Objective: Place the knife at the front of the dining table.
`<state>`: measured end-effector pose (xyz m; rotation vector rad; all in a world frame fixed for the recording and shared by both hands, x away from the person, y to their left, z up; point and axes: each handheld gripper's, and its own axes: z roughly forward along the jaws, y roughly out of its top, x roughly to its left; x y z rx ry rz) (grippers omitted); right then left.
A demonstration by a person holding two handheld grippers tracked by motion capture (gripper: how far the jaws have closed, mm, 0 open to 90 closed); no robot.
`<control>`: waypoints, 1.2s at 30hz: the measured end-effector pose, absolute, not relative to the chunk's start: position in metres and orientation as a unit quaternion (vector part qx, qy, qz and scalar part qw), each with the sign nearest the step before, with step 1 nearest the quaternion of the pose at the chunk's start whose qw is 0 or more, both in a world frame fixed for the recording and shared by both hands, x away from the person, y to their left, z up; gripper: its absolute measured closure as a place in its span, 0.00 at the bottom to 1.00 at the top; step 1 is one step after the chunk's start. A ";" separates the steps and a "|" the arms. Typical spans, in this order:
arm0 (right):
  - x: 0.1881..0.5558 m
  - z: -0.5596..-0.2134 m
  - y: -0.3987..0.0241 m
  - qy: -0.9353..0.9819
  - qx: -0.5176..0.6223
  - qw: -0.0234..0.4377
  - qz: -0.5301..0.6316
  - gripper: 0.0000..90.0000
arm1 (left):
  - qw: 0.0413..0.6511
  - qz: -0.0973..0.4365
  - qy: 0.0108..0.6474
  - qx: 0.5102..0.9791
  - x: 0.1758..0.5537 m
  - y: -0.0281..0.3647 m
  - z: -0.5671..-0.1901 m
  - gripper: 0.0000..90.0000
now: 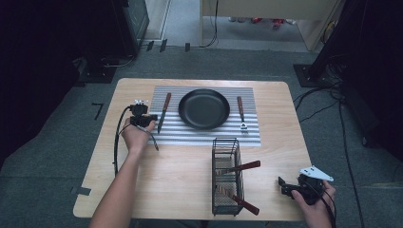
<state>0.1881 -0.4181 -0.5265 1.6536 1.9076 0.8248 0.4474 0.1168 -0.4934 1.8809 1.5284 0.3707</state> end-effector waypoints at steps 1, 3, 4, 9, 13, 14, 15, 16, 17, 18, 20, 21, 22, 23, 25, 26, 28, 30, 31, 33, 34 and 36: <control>0.188 -0.526 -0.418 0.697 0.605 0.240 0.302 0.01 | 0.338 0.142 0.587 0.722 0.447 0.117 -0.493 1.00; 0.188 -0.526 -0.418 0.697 0.604 0.240 0.301 0.01 | 0.331 0.136 0.583 0.729 0.444 0.112 -0.498 1.00; 0.188 -0.526 -0.418 0.697 0.604 0.240 0.301 0.01 | 0.326 0.140 0.582 0.732 0.443 0.111 -0.499 1.00; 0.188 -0.526 -0.418 0.697 0.604 0.240 0.301 0.01 | 0.334 0.141 0.584 0.726 0.439 0.109 -0.503 1.00; 0.188 -0.526 -0.418 0.697 0.604 0.240 0.302 0.01 | 0.337 0.138 0.586 0.724 0.438 0.109 -0.503 1.00; 0.188 -0.526 -0.418 0.697 0.604 0.240 0.301 0.01 | 0.337 0.139 0.586 0.724 0.438 0.109 -0.503 1.00; 0.188 -0.526 -0.418 0.697 0.605 0.240 0.301 0.01 | 0.337 0.141 0.586 0.723 0.437 0.109 -0.503 1.00; 0.188 -0.526 -0.418 0.697 0.604 0.240 0.301 0.01 | 0.342 0.143 0.585 0.722 0.436 0.108 -0.503 1.00; 0.188 -0.526 -0.418 0.697 0.605 0.240 0.302 0.01 | 0.342 0.143 0.585 0.722 0.436 0.108 -0.503 0.99; 0.188 -0.526 -0.418 0.697 0.605 0.240 0.301 0.01 | 0.354 0.142 0.582 0.719 0.434 0.105 -0.501 0.97; 0.188 -0.526 -0.418 0.697 0.604 0.240 0.301 0.01 | 0.359 0.151 0.577 0.718 0.431 0.098 -0.498 0.87; 0.188 -0.526 -0.418 0.697 0.604 0.240 0.301 0.01 | 0.357 0.157 0.576 0.718 0.431 0.095 -0.497 0.78; 0.188 -0.526 -0.418 0.697 0.605 0.240 0.301 0.01 | 0.352 0.164 0.574 0.720 0.430 0.091 -0.496 0.71; 0.188 -0.526 -0.418 0.697 0.605 0.240 0.301 0.01 | 0.352 0.164 0.574 0.720 0.430 0.091 -0.496 0.64; 0.188 -0.526 -0.418 0.697 0.604 0.240 0.301 0.01 | 0.330 0.182 0.572 0.728 0.429 0.079 -0.497 0.54; 0.188 -0.526 -0.418 0.697 0.604 0.241 0.301 0.01 | 0.318 0.193 0.570 0.733 0.429 0.075 -0.499 0.52; 0.188 -0.526 -0.418 0.697 0.605 0.240 0.301 0.01 | 0.295 0.214 0.565 0.741 0.428 0.068 -0.503 0.50; 0.188 -0.526 -0.418 0.697 0.604 0.240 0.301 0.01 | 0.289 0.227 0.557 0.745 0.426 0.065 -0.506 0.53; 0.188 -0.526 -0.418 0.697 0.605 0.240 0.301 0.01 | 0.289 0.227 0.557 0.745 0.426 0.065 -0.506 0.56; 0.188 -0.526 -0.418 0.697 0.604 0.240 0.301 0.01 | 0.292 0.233 0.549 0.748 0.423 0.063 -0.506 0.62; 0.188 -0.526 -0.418 0.697 0.605 0.240 0.301 0.01 | 0.291 0.236 0.547 0.749 0.422 0.063 -0.506 0.66; 0.188 -0.526 -0.418 0.697 0.604 0.240 0.302 0.01 | 0.296 0.232 0.547 0.748 0.422 0.064 -0.506 0.69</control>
